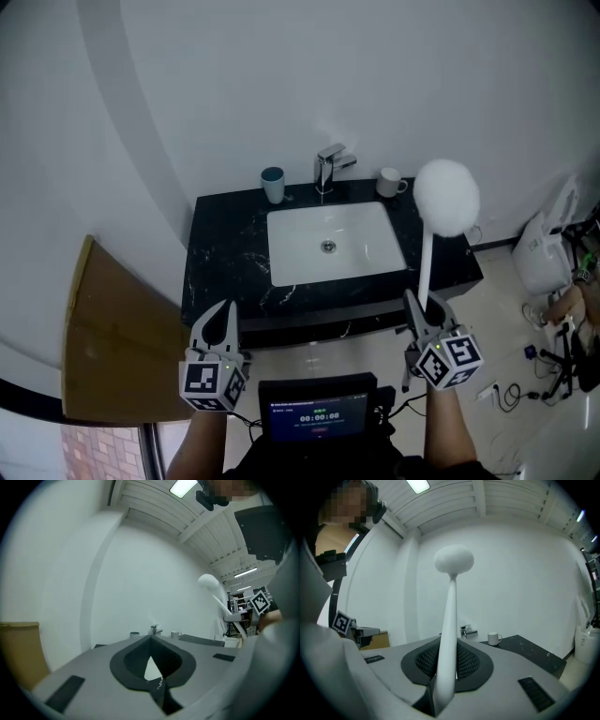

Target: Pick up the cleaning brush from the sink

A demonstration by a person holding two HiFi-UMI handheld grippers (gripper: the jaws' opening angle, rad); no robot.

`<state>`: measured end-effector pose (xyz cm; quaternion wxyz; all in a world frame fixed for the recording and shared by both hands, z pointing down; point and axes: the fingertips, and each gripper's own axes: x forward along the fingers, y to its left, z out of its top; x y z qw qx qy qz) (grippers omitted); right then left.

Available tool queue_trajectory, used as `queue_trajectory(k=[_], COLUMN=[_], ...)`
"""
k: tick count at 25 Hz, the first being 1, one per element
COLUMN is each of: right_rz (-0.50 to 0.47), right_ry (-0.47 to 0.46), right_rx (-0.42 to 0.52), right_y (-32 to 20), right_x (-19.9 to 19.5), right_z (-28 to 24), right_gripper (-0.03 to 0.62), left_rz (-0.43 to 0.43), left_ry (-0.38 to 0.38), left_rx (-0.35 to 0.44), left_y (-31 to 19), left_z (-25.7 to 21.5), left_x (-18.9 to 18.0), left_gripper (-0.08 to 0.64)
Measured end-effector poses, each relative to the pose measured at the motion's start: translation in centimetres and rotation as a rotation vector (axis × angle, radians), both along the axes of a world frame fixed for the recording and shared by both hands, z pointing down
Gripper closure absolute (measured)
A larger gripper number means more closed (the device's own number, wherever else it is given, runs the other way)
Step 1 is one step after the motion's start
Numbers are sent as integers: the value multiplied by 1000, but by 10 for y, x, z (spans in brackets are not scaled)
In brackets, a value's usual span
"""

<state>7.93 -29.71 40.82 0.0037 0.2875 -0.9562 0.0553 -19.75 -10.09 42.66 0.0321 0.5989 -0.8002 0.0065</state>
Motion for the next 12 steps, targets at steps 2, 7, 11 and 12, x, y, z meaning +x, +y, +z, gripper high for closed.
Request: queue_trajectory(k=[2, 7, 11, 12], right_rz=[-10, -2, -11, -14], right_ry=[5, -16, -13, -11], right_rx=[12, 12, 28, 32], right_y=[14, 34, 30, 29], right_x=[23, 56, 45, 42], right_z=[-11, -32, -24, -22], right_gripper=[557, 557, 557, 557], left_rz=[-1, 8, 10, 8], left_ry=[1, -14, -56, -71], left_rx=[1, -2, -7, -11], left_y=[16, 38, 29, 27], left_z=[-17, -41, -36, -34], left_x=[27, 61, 48, 45], left_gripper=[548, 548, 548, 548])
